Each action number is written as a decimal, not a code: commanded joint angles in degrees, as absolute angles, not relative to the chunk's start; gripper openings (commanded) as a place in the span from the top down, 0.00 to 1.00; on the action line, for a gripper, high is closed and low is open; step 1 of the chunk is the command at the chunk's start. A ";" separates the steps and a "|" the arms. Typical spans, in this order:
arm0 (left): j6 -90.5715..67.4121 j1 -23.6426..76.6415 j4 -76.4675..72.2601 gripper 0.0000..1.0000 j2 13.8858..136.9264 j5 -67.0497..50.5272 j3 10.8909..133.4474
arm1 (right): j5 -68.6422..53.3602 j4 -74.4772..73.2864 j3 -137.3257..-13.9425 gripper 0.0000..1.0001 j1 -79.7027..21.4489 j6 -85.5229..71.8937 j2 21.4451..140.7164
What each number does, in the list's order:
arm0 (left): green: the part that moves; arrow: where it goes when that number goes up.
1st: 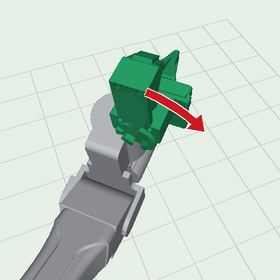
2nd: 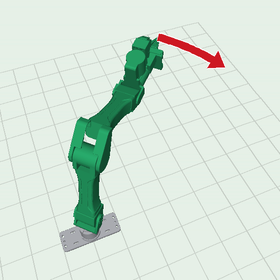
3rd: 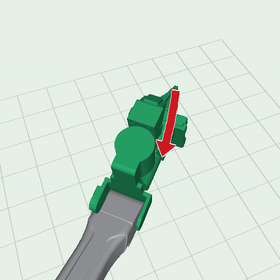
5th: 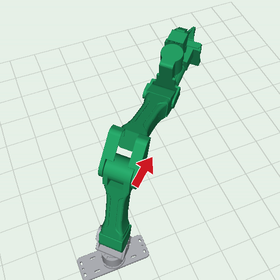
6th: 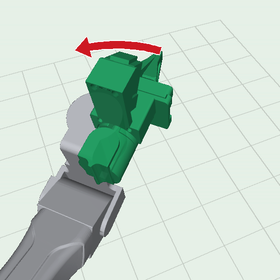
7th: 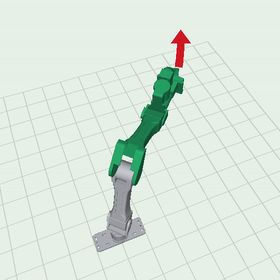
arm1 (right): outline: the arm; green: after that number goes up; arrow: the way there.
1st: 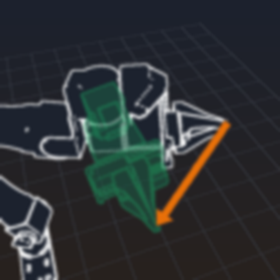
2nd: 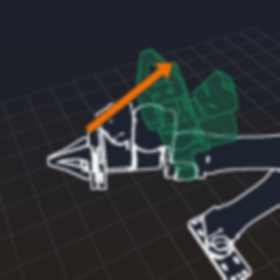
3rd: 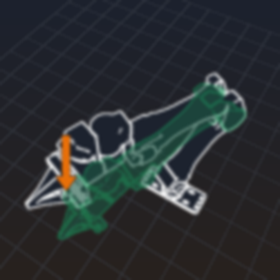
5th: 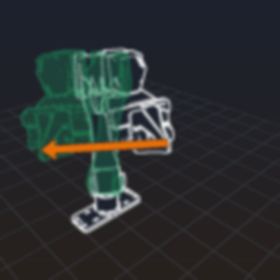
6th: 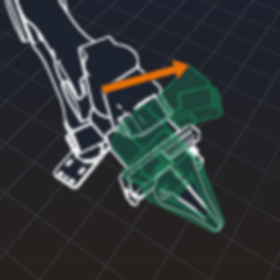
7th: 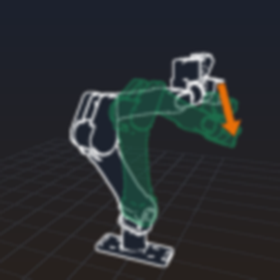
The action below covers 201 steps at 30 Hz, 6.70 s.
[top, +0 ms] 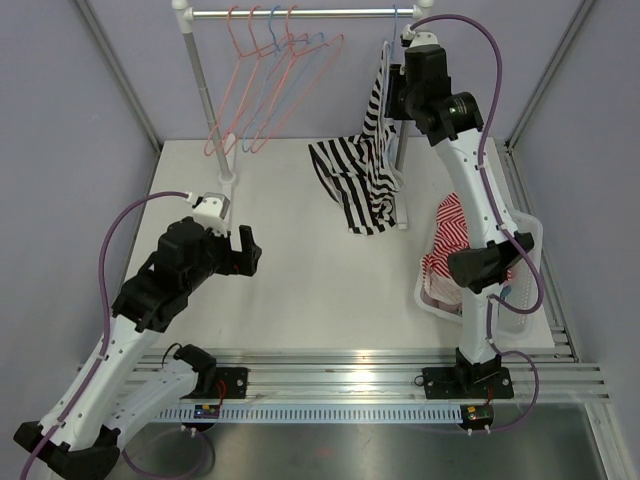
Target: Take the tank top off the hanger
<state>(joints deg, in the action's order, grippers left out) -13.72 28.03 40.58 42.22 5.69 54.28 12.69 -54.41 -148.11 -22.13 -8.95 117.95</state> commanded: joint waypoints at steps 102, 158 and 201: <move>-22.67 30.42 36.91 1.00 64.60 24.27 86.31 | -41.49 -38.33 -75.25 1.00 -29.18 -5.19 44.83; -20.56 38.41 44.83 0.01 40.34 6.76 62.67 | 5.89 -53.61 -151.00 1.00 -19.16 -11.16 117.07; -31.02 60.64 15.38 0.09 95.35 16.44 51.77 | -26.71 -47.37 -86.66 0.00 -19.16 -14.41 44.30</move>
